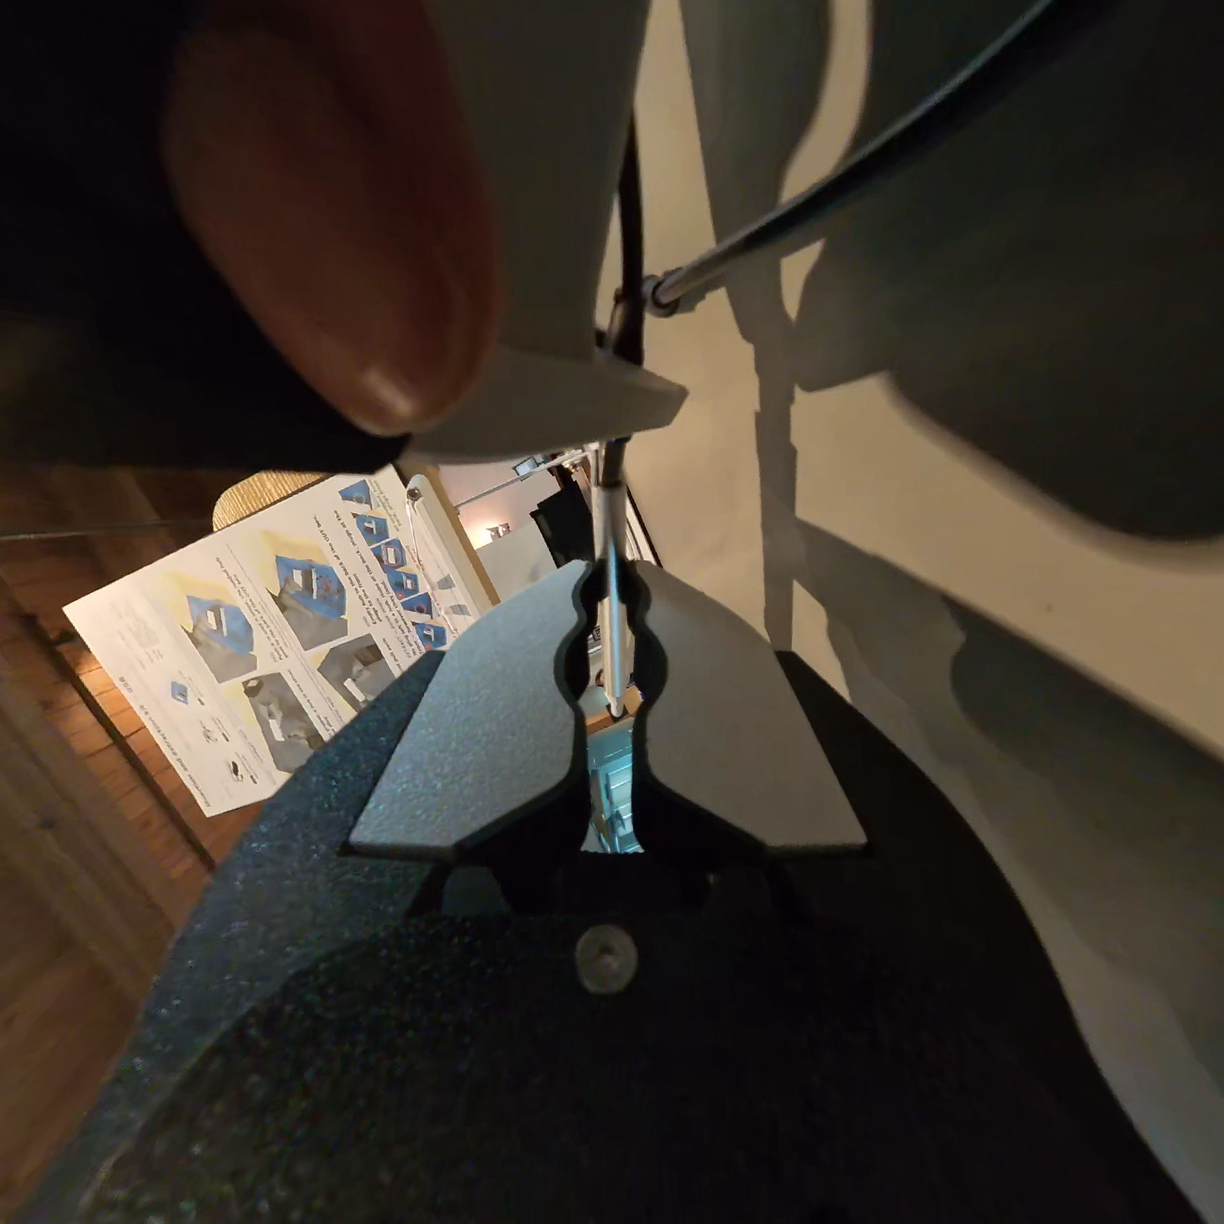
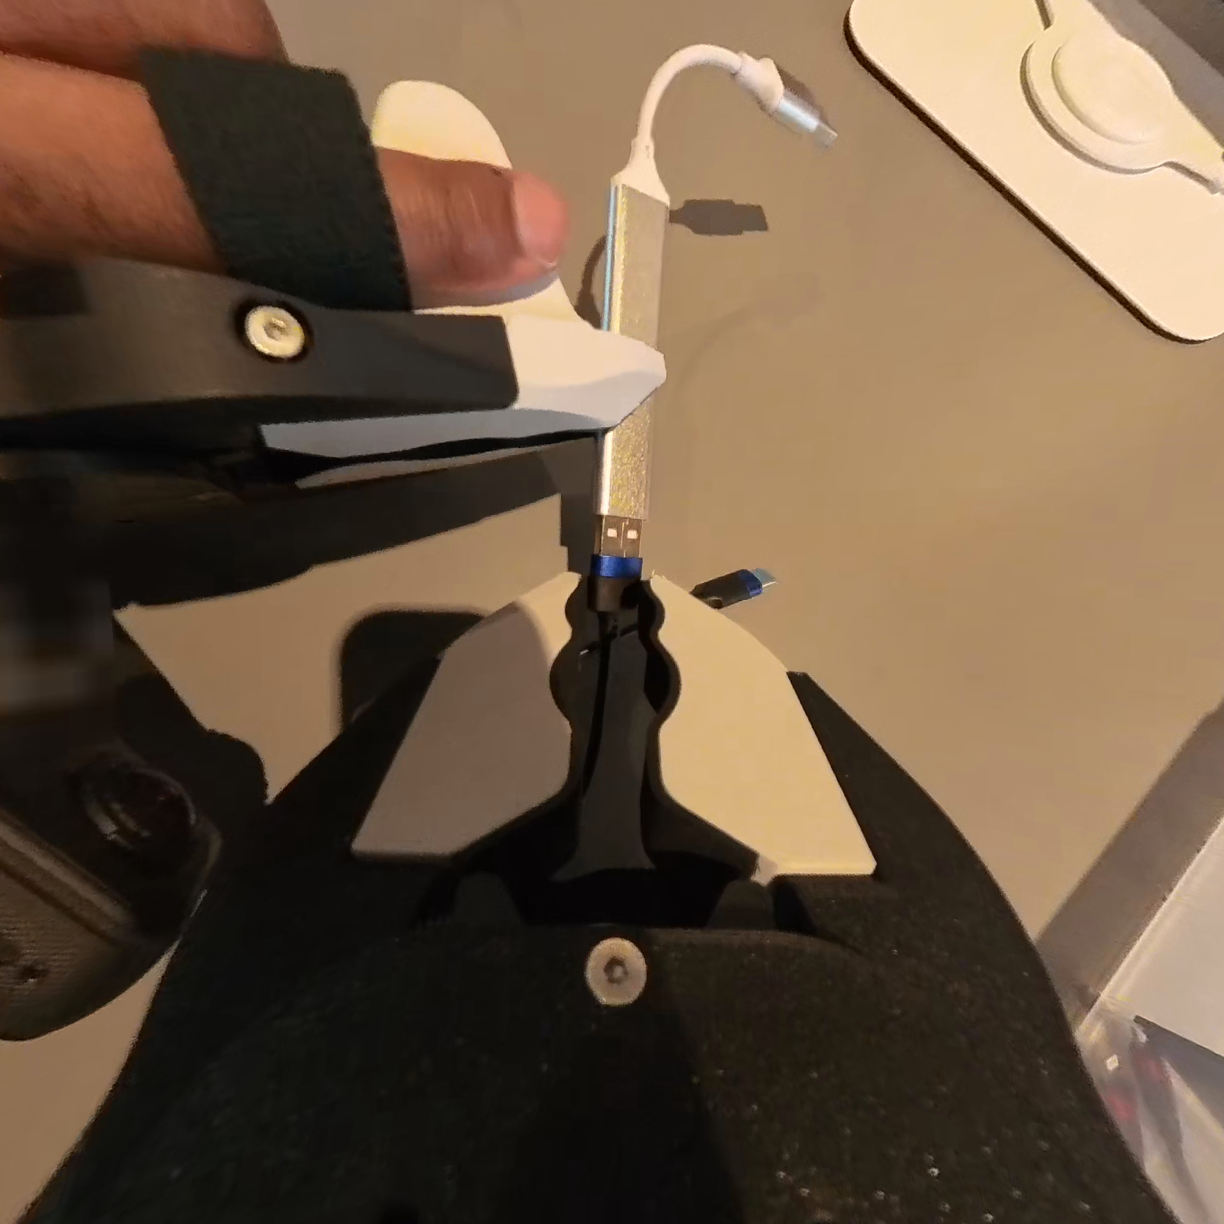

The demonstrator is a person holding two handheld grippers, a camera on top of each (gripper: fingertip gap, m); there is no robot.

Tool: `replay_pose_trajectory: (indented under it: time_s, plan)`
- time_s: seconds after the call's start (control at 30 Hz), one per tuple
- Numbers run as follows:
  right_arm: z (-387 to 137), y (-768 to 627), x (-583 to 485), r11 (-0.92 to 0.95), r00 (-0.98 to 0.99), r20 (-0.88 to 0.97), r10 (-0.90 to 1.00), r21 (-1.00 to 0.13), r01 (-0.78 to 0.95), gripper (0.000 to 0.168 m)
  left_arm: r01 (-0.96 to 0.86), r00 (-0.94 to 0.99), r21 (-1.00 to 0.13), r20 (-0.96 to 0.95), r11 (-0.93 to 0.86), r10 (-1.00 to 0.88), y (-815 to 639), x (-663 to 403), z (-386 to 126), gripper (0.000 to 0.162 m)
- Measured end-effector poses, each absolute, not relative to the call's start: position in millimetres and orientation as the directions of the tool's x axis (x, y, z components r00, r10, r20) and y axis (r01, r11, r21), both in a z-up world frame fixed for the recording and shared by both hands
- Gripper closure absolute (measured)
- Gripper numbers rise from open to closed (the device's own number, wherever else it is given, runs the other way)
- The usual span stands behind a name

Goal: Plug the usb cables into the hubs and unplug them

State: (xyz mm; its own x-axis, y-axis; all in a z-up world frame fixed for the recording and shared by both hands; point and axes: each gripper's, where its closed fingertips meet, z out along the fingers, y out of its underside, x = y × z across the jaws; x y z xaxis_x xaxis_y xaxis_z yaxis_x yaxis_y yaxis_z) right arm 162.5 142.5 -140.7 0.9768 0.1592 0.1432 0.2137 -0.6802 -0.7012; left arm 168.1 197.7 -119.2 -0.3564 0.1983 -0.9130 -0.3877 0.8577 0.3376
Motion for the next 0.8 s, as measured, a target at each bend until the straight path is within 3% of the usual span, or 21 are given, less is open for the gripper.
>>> replay_pose_trajectory:
  time_s: [0.27, 0.8]
  plan:
    - [-147, 138, 161, -0.712, 0.961, 0.178, 0.211, -0.645, 0.276, 0.155, -0.363, -0.395, 0.363, -0.894, 0.858, 0.211, 193, 168, -128, 0.155]
    - [-153, 141, 163, -0.721, 0.981, 0.113, 0.158, -0.666, 0.193, 0.155, -0.454, -0.406, 0.328, -0.904, 0.829, 0.135, 193, 166, -136, 0.155]
